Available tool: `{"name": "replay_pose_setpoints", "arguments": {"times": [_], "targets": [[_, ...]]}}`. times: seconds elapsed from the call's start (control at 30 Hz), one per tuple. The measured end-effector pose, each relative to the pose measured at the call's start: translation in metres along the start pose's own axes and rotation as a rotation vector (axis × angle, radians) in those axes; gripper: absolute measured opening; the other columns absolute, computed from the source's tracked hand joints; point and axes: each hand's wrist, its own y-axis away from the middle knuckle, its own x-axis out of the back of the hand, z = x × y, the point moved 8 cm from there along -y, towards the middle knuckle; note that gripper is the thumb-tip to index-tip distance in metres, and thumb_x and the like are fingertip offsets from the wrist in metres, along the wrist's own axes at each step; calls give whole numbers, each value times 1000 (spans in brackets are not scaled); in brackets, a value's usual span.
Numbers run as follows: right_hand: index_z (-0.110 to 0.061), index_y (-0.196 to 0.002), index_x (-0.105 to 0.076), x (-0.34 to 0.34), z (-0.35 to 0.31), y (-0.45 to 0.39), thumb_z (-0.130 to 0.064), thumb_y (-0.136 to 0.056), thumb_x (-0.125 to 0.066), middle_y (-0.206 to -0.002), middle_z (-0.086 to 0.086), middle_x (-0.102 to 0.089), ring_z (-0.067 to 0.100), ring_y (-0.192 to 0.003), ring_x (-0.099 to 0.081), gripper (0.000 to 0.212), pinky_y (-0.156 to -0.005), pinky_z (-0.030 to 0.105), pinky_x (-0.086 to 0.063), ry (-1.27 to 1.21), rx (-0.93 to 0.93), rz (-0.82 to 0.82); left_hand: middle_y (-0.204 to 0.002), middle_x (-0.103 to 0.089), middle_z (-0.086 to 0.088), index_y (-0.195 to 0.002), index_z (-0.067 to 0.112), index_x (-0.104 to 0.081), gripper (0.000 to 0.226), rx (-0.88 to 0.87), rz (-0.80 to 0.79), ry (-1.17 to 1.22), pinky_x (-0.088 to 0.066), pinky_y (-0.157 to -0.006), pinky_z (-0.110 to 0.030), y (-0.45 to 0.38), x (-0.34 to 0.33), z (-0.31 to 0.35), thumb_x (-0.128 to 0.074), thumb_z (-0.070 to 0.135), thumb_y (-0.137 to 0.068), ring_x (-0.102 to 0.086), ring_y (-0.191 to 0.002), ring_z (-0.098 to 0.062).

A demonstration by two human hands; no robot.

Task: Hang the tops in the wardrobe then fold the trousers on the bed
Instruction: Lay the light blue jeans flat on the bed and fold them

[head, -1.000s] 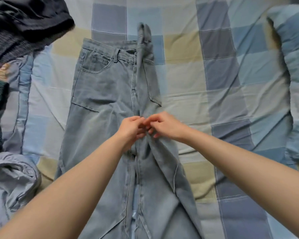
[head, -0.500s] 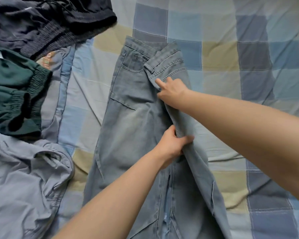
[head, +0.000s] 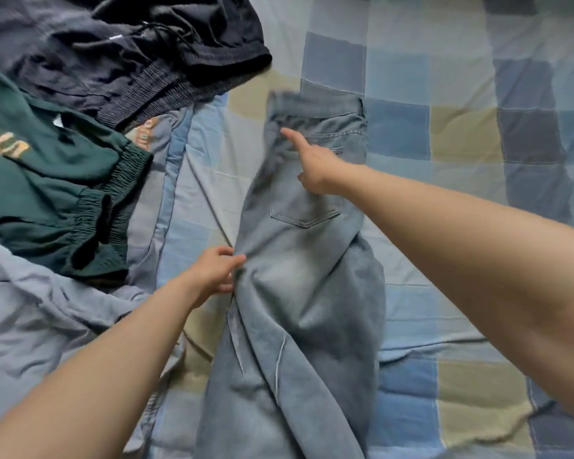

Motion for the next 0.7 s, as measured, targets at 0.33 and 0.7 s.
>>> {"name": "replay_pose_setpoints", "arguments": {"times": [0.33,0.7], "targets": [[-12,-87,-48,-31,179,8,-50,-91,-50,-97,12,-51,29,-83,-54,38,-79,40,-52,-596,-591,182,-96,-70,-3,-103,16,-64,14,-200,129,148,-55,-75,-30,-65,-28,52,-57,25,-96,-66,-83,-18],[-19,-69,-46,-29,200,-28,-22,-92,-47,-78,9,-54,27,-78,-54,23,-65,36,-51,-751,-507,429,-107,-66,-8,-108,13,-63,18,-414,315,-170,-48,-82,-30,-98,-22,126,-56,16,-92,-61,-94,-22]]}}
